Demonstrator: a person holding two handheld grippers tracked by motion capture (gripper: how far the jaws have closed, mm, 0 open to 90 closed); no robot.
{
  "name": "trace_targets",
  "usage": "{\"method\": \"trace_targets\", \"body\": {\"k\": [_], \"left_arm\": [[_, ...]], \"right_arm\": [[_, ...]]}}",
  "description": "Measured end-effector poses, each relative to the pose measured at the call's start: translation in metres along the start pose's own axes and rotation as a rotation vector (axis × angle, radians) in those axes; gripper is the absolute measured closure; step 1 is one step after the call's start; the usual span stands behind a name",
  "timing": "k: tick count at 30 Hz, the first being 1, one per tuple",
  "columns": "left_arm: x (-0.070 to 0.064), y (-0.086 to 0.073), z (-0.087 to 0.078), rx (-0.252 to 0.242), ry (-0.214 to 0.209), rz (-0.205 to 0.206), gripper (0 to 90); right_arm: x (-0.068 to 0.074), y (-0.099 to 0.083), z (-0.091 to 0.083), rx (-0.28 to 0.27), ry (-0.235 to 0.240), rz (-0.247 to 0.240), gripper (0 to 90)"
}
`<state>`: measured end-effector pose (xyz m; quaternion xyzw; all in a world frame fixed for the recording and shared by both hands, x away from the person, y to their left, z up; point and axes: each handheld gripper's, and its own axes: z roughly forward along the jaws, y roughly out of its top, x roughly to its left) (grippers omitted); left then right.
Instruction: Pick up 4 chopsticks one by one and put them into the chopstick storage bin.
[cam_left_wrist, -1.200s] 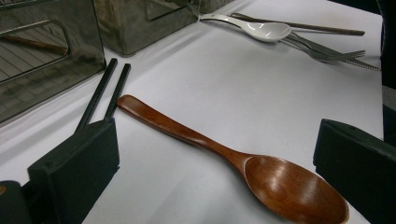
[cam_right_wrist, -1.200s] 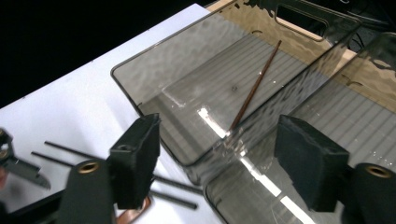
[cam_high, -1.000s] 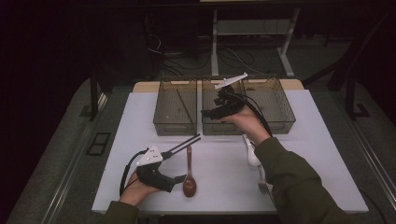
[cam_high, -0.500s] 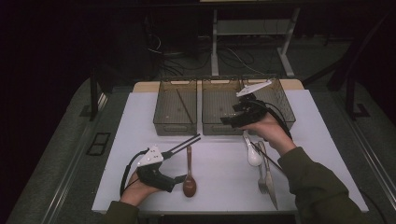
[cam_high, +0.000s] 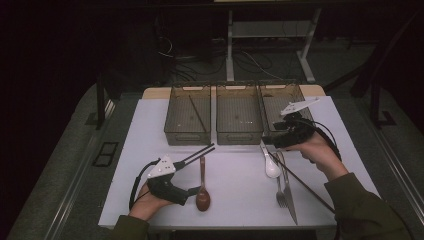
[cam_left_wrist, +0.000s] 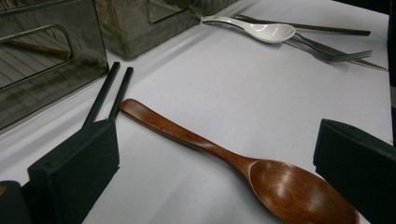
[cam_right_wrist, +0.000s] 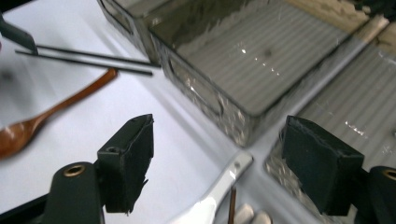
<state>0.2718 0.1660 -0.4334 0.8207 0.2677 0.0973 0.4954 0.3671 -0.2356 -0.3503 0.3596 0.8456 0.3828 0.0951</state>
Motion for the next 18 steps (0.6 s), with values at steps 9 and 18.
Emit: {"method": "trace_targets", "body": {"k": [9,18], "left_arm": [[0.000,0.000,0.000,0.005,0.001,0.000,0.0],[-0.001,0.000,0.000,0.005,0.002,0.001,0.0]], "right_arm": [[-0.003,-0.034,-0.014,0.032,-0.014,-0.001,24.9],[-0.008,-0.062,-0.027,0.056,-0.019,0.037,25.1]]}}
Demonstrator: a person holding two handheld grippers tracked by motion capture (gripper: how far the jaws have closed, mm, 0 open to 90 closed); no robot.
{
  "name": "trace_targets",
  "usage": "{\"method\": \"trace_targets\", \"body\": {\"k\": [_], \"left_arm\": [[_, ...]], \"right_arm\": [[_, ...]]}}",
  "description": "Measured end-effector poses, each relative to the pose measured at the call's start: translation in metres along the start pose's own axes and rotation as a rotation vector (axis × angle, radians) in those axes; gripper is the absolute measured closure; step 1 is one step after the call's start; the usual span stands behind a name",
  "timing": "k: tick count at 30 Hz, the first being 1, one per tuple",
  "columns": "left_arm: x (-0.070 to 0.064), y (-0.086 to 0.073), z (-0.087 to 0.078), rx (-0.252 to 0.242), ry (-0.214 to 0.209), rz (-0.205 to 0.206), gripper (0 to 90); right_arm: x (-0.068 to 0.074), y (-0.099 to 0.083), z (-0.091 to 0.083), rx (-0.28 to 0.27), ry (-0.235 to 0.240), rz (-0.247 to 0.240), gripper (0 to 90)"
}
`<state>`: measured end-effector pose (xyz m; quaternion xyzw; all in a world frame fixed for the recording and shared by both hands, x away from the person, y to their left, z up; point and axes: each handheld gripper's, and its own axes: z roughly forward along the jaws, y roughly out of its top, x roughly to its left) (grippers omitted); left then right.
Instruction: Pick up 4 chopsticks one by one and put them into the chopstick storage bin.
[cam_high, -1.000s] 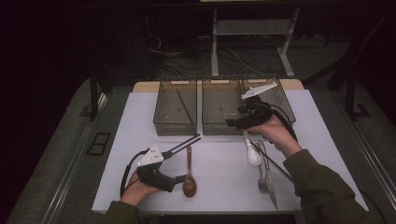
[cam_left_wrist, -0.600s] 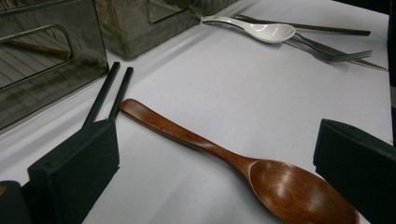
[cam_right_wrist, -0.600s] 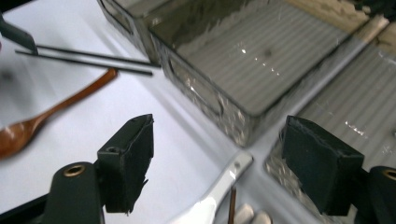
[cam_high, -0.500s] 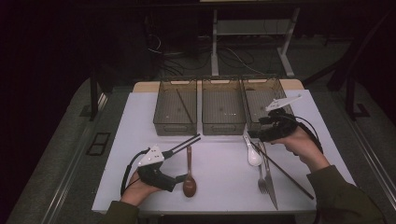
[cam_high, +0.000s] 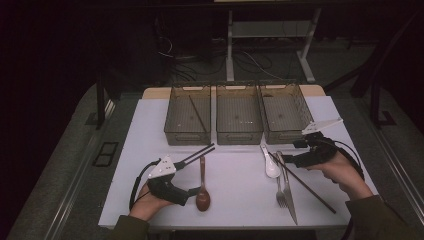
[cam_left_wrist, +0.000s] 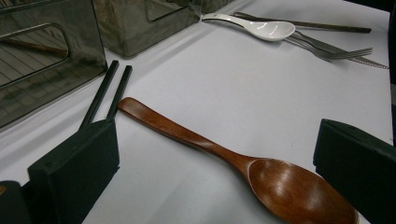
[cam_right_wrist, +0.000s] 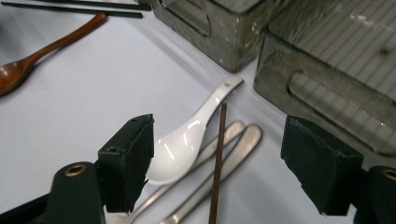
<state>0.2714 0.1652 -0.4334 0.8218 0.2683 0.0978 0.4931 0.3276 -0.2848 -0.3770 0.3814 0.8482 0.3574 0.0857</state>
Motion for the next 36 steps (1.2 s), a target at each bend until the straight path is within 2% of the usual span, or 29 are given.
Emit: {"method": "trace_targets", "body": {"k": [8,19,29,36], "left_arm": [[0.001,0.000,-0.001,-0.005,0.007,-0.009,0.0],[0.000,0.001,-0.001,-0.001,0.006,-0.007,0.0],[0.000,0.001,0.000,0.002,0.003,-0.011,0.0],[-0.001,0.001,0.000,0.001,0.002,-0.011,0.0]], "right_arm": [[-0.001,-0.015,-0.012,0.034,-0.004,0.015,27.1],[0.000,-0.033,-0.016,0.137,-0.003,0.012,33.0],[0.001,-0.053,-0.011,0.286,0.018,0.017,42.0],[0.004,-0.061,-0.007,0.371,0.005,0.001,52.0]]}}
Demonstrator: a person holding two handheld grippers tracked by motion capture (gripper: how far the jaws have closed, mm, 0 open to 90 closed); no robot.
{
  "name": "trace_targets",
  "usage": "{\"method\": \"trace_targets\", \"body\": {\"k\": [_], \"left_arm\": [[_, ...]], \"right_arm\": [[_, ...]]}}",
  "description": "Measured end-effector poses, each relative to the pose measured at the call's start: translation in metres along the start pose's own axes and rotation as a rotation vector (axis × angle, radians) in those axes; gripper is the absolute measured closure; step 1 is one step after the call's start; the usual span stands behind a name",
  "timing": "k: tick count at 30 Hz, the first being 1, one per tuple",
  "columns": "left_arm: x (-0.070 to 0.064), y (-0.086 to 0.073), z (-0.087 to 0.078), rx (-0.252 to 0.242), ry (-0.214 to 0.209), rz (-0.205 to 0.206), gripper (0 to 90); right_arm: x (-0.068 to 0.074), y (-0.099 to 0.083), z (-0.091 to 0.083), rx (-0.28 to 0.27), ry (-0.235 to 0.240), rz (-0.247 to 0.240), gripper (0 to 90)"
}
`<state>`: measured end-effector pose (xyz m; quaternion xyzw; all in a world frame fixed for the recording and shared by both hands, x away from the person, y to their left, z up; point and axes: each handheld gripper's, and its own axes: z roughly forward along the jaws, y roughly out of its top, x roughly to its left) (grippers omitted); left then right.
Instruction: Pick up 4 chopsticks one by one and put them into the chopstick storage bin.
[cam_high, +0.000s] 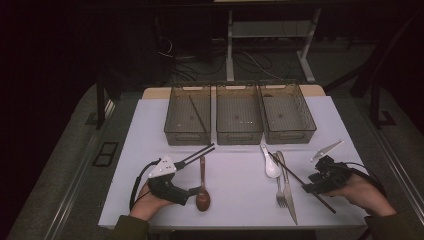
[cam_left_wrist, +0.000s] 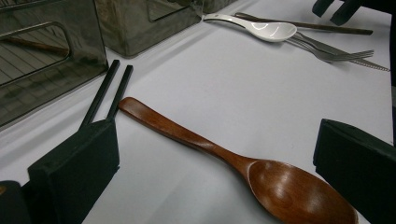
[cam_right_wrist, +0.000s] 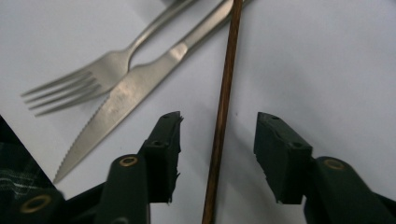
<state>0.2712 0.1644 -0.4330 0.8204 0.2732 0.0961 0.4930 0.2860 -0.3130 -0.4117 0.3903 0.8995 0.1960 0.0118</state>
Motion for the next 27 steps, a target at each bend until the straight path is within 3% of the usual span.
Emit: {"method": "trace_targets", "body": {"k": [14,27], "left_arm": [[0.0000,0.0000,0.0001,0.003,0.000,0.001,0.0],[0.0000,-0.0001,0.0002,0.004,0.001,0.004,0.0]], "right_arm": [[0.0041,-0.0025,0.0064,0.121,-0.029,-0.031,72.0],[0.0048,-0.0006,0.0103,0.144,-0.052,-0.031,80.5]]}}
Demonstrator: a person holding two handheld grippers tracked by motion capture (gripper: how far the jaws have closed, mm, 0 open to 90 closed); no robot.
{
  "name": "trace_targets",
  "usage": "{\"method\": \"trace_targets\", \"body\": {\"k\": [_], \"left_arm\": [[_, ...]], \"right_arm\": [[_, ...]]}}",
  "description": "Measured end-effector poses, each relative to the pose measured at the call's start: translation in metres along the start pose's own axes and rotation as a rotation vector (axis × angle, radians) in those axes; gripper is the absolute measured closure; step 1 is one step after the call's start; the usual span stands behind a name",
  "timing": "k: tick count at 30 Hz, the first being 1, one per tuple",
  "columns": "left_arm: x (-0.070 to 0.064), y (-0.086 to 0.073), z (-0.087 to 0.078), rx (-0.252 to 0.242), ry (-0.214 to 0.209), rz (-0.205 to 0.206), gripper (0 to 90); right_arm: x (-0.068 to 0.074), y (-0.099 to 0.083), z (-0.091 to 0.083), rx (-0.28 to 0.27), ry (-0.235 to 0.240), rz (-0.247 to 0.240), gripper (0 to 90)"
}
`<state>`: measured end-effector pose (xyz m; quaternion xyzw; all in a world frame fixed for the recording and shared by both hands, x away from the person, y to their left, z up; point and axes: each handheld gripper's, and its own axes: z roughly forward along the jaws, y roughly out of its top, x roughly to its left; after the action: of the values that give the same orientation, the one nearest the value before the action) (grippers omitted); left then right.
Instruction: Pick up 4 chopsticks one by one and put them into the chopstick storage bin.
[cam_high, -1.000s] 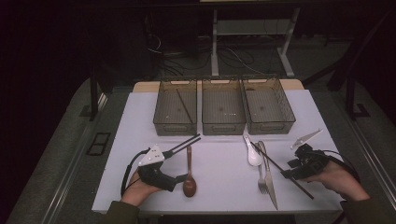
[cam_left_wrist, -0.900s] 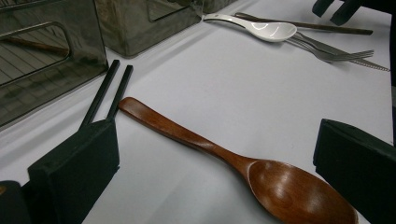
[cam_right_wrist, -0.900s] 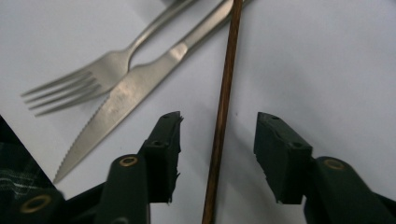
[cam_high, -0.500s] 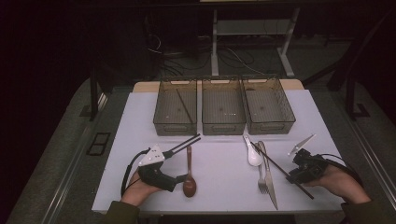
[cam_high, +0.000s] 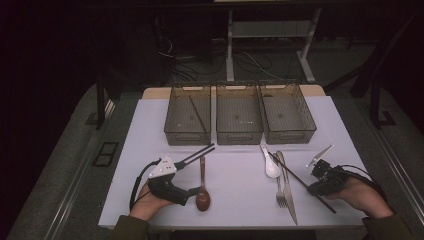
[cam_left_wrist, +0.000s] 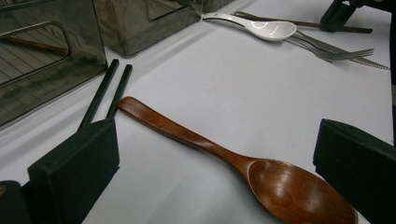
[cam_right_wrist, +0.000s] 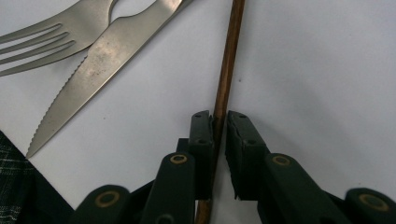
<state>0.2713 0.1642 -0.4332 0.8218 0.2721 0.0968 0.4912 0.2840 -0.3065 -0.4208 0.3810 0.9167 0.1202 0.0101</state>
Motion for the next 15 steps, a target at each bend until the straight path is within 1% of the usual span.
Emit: {"method": "trace_targets", "body": {"k": [10,15], "left_arm": [[-0.0001,0.0000,-0.0001,0.000,0.000,0.001,0.0],[0.0000,0.0000,-0.0001,0.000,0.000,0.000,0.0]], "right_arm": [[-0.0027,-0.0005,-0.0004,-0.003,0.003,0.027,83.3],[-0.0061,-0.0021,-0.0042,-0.027,-0.002,0.049,83.7]]}}
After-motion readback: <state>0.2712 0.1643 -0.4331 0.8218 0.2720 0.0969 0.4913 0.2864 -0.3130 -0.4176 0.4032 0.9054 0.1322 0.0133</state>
